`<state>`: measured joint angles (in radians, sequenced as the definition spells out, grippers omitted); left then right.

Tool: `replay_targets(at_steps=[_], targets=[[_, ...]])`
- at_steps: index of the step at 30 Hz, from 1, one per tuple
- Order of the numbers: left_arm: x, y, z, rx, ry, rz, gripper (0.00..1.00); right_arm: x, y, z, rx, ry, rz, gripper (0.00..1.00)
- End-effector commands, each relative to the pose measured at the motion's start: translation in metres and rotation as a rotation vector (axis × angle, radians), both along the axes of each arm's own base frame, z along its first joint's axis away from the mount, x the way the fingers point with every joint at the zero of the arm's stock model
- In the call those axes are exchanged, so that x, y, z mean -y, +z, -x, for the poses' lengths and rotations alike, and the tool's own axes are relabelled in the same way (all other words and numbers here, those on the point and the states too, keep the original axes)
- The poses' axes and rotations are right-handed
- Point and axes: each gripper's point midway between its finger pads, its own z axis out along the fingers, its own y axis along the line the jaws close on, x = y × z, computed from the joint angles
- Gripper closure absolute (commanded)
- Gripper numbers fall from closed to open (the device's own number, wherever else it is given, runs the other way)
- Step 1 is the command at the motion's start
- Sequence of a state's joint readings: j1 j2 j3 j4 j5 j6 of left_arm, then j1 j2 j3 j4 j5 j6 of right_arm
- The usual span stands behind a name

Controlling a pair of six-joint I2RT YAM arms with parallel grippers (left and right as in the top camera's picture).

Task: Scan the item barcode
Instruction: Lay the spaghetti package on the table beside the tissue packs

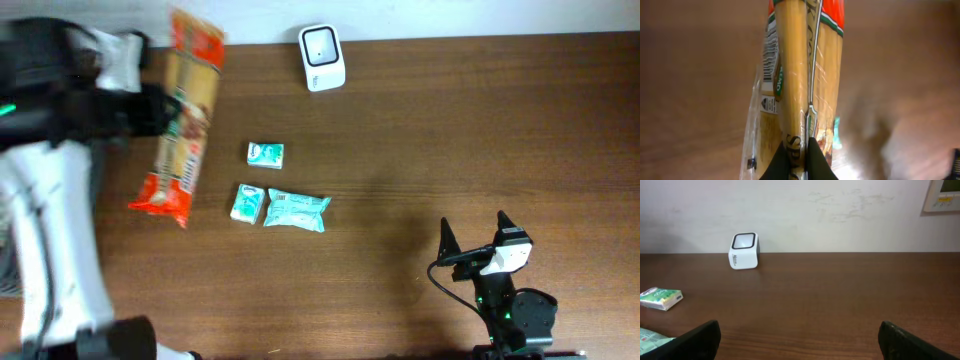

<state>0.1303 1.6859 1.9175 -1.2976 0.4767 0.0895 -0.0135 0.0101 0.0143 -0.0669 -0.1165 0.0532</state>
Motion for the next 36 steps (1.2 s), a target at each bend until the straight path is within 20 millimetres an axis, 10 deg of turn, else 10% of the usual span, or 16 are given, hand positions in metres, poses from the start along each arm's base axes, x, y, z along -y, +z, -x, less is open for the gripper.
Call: replay_targets(at_steps=[1, 6, 15, 20, 22, 25, 31, 36], targets=[[-0.002, -0.068, -0.011, -0.111, 0.047, -0.076, 1.0, 0.003, -0.003, 0.0, -0.003, -0.012, -0.007, 0.01], [-0.032, -0.151, -0.011, -0.227, 0.254, -0.176, 1.0, 0.003, -0.003, 0.0, -0.003, -0.012, -0.007, 0.01], [0.03, -0.231, 0.021, -0.311, 0.122, -0.098, 1.0, 0.003, -0.003, 0.0, -0.003, -0.012, -0.007, 0.01], [0.06, -0.228, 0.02, -0.283, 0.042, -0.07, 0.41, 0.003, -0.003, 0.0, -0.003, -0.012, -0.007, 0.01], [0.063, -0.223, 0.017, -0.272, 0.039, -0.068, 0.37, 0.003, -0.003, 0.0, -0.003, -0.012, -0.007, 0.01], [0.064, -0.178, -0.001, -0.196, 0.044, -0.058, 0.28, 0.003, -0.003, 0.0, -0.003, -0.012, -0.007, 0.01], [0.045, 0.017, -0.027, 0.215, 0.021, -0.088, 0.01, 0.003, -0.003, 0.0, -0.003, -0.012, -0.007, 0.01], [-0.066, 0.156, -0.006, 0.567, 0.352, -0.314, 0.01, 0.003, -0.003, 0.0, -0.003, -0.012, -0.007, 0.01]])
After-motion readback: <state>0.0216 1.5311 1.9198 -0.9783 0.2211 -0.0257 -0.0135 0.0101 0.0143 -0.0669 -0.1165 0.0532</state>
